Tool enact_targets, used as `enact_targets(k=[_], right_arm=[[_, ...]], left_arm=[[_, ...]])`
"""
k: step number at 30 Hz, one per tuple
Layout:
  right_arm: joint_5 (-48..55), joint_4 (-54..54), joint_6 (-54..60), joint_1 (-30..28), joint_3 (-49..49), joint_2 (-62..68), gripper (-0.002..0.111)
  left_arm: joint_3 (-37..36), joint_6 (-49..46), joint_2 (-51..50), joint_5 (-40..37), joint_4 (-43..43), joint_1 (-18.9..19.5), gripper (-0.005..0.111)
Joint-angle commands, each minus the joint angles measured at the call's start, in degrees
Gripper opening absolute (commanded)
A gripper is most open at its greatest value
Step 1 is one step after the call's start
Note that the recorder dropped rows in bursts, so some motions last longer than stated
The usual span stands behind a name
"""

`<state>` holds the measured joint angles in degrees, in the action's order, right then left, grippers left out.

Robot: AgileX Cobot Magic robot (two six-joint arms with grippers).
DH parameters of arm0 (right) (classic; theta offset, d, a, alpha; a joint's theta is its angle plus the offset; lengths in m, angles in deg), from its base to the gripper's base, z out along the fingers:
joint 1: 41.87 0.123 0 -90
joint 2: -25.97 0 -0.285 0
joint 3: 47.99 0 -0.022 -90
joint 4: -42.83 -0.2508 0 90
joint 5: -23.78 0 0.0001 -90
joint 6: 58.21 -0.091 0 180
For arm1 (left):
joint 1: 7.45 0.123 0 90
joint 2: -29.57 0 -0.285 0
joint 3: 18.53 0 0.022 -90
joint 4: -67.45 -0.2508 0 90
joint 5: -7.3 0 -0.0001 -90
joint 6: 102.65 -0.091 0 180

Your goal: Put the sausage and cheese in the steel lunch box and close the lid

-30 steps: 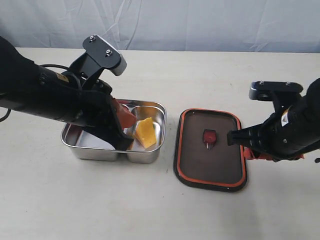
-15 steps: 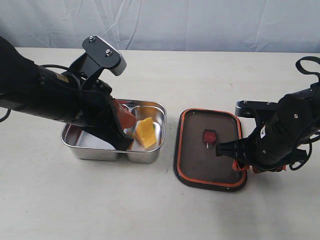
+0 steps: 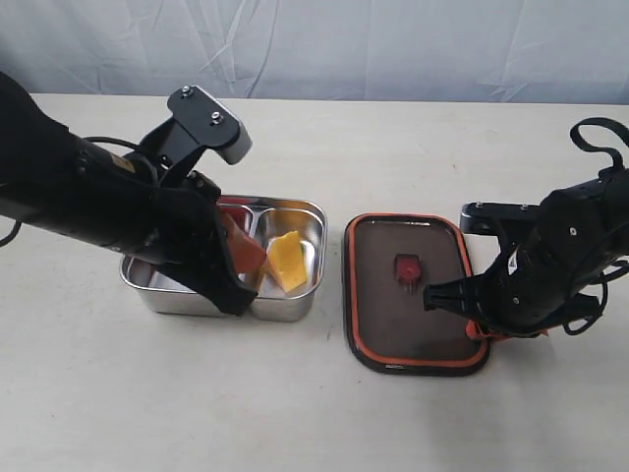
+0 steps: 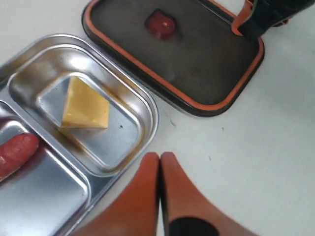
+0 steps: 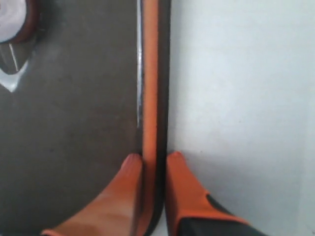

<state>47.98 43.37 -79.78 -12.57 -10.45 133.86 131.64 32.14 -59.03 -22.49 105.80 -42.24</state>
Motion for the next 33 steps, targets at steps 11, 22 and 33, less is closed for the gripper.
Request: enact_targets(k=[11,22,33], right_arm=[[5.36,7.05,0.16,-0.16,0.51,-4.74,-0.001],[7.09,9.54,0.03,-0.16,0.51,-14.98,-0.001],[4.15,2.57,2.0,-0.01,0.51,-24.08,-0.001]], left_arm=[[0.04,9.17,0.49,-3.17,2.01,-0.13,0.036],[0.04,5.3,0.49,-5.48,21.14,9.27,0.054],[0.04,-9.08,0.49,-24.95,43.48,20.89,0.054]])
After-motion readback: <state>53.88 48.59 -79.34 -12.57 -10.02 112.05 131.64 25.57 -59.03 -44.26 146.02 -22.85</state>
